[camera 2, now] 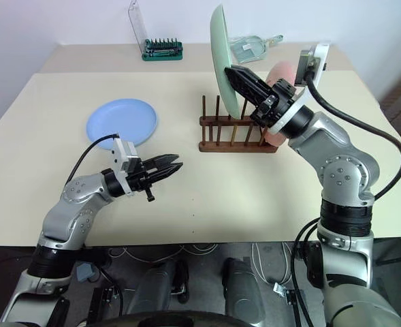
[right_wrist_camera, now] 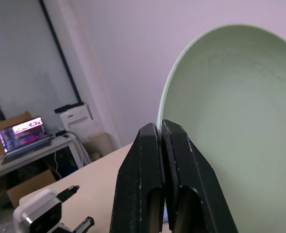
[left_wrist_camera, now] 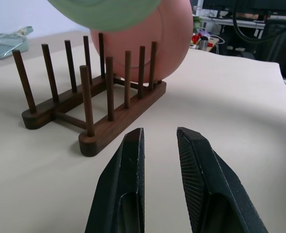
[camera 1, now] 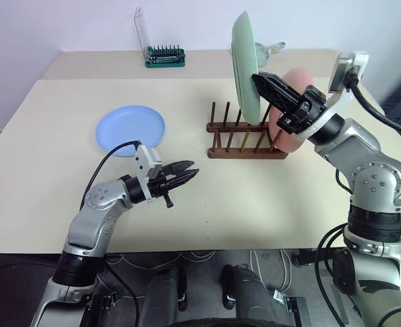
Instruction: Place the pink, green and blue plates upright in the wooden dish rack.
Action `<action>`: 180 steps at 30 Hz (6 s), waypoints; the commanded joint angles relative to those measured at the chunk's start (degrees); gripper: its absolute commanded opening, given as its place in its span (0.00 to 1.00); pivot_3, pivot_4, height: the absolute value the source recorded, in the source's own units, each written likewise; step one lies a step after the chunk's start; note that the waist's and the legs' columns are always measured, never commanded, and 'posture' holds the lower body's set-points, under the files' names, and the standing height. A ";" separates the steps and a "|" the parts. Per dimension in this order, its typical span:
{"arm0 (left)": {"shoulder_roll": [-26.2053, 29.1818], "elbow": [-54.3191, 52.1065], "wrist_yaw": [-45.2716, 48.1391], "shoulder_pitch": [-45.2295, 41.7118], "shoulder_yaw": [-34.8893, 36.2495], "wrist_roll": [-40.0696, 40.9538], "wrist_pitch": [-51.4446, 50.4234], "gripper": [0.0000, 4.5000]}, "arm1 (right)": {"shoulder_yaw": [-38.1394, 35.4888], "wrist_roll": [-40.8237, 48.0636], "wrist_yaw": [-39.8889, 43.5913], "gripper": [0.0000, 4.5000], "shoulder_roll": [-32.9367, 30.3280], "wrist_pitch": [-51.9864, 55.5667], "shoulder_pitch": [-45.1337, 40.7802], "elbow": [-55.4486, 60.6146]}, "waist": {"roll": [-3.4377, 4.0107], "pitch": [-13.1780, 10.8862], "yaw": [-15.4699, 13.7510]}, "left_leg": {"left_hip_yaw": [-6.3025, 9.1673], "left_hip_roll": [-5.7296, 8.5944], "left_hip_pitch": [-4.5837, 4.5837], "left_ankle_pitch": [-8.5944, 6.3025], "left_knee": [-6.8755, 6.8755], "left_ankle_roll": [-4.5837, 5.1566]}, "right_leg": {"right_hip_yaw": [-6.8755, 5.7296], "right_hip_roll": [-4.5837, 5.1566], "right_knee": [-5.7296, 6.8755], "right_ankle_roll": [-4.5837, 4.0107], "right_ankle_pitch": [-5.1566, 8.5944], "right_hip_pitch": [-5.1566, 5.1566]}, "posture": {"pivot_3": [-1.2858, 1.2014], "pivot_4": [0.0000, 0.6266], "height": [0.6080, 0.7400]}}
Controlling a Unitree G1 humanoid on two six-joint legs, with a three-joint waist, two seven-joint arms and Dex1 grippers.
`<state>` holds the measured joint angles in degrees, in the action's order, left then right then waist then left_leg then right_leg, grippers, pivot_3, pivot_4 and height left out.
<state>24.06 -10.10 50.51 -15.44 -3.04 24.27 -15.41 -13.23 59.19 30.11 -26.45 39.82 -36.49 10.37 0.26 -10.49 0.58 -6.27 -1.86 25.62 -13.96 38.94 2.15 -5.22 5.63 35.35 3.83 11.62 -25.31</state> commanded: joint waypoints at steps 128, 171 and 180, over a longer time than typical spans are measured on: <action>-11.50 -12.45 -58.42 -35.91 9.22 -14.14 -28.55 0.01 | 26.75 -65.60 9.51 1.00 -6.13 -47.26 -11.63 -3.31 | -1.05 -0.53 -1.11 | -0.06 0.04 -0.23 0.35 -0.70 -0.46 | -0.13 -0.13 -0.11 0.35 -0.19 -0.05 | 0.52 0.24 1.00; -11.62 -15.87 -58.15 -36.54 31.55 -1.00 -24.86 0.99 | 27.56 -70.06 8.13 0.00 0.91 -51.84 -10.85 -7.27 | -1.06 -0.54 -0.47 | 0.01 0.02 -0.27 0.58 -0.68 -0.82 | -0.12 -0.24 0.03 0.32 -0.20 -0.02 | 0.52 0.24 1.00; 5.14 -11.11 -30.46 -11.02 26.60 0.44 -13.82 0.99 | 18.30 -36.28 11.06 0.00 8.95 -23.76 -11.68 5.08 | -1.00 -0.48 0.51 | -0.03 -0.02 -0.36 0.61 -0.74 -0.90 | -0.09 -0.18 0.15 0.28 -0.22 -0.02 | 0.52 0.24 1.00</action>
<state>28.34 -20.99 14.10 -28.62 24.88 23.68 -32.72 8.51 14.36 41.59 -18.33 9.27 -46.89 10.58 -0.74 -10.97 1.09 -6.28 -1.90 25.26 -13.34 38.20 1.23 -5.31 5.45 35.54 4.10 11.40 -25.35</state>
